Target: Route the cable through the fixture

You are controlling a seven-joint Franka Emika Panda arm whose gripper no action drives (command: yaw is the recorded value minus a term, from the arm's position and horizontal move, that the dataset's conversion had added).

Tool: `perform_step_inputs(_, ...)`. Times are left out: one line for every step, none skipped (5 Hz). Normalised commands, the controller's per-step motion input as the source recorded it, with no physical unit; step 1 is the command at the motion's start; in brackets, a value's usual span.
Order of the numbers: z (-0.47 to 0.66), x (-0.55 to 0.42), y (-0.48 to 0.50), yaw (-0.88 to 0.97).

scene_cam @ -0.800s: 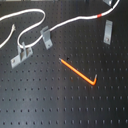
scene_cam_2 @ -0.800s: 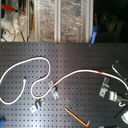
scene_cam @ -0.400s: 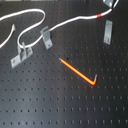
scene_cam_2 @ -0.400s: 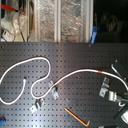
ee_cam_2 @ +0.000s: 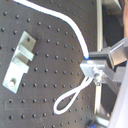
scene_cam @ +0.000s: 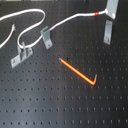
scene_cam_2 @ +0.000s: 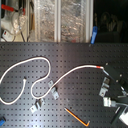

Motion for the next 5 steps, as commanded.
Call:
perform_step_inputs(0.28, -0.145, 0.102, -0.83)
perform_step_inputs(0.30, -0.159, 0.093, -0.80)
perform_step_inputs(0.31, -0.310, -0.037, -0.44)
perform_step_inputs(0.30, -0.395, -0.160, -0.16)
perform_step_inputs(0.22, -0.483, -0.160, -0.02)
